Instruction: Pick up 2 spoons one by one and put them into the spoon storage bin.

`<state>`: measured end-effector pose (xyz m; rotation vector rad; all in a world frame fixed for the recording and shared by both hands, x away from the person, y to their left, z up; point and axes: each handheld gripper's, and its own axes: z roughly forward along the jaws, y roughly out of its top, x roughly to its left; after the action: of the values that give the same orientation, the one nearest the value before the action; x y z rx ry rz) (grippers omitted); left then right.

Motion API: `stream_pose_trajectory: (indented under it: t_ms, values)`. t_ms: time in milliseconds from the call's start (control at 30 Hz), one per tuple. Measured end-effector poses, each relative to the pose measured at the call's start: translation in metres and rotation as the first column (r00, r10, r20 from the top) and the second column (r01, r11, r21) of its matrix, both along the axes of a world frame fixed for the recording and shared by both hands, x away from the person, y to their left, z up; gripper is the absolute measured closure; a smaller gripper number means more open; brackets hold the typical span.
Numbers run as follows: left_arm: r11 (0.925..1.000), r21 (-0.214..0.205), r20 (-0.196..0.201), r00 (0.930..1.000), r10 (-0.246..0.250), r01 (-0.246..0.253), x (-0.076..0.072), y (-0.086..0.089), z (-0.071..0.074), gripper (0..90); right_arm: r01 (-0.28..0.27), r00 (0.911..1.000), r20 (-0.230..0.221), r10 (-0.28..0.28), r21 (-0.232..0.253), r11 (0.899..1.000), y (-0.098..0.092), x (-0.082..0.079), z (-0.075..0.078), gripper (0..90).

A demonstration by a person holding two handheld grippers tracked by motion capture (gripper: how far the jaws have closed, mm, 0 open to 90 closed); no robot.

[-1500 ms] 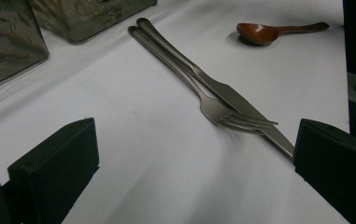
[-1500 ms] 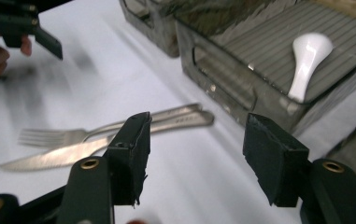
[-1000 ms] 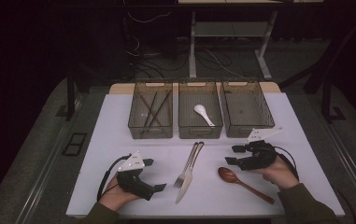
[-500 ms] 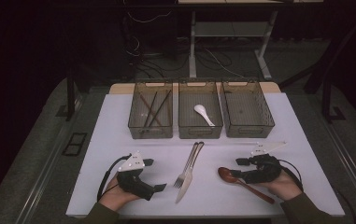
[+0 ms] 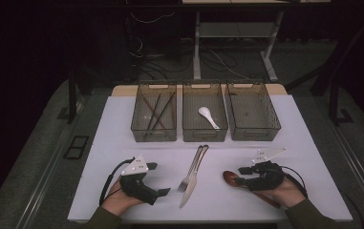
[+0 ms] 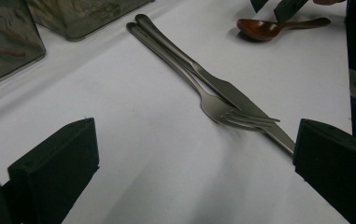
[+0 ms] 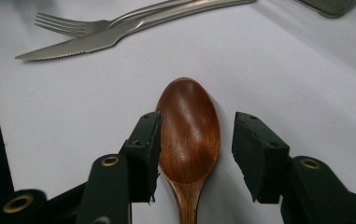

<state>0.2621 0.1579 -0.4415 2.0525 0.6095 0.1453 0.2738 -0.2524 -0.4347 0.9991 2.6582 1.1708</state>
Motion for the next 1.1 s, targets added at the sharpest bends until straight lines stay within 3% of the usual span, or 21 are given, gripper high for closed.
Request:
stream_pose_trajectory:
  t_ms: [767, 1100]
  values:
    - [1.0, 0.001, -0.004, 1.0, 0.003, -0.003, 0.0, -0.001, -0.001, 0.0, -0.032, 0.9995, 0.0, 0.032, -0.07, 0.997, 0.01, -0.001, -0.008, 53.8]
    - [0.9999, -0.004, -0.006, 0.9999, 0.012, -0.012, 0.0, -0.002, -0.002, 0.0, -0.08, 0.9966, 0.012, 0.082, -0.093, 0.992, 0.015, -0.005, -0.008, 62.8]
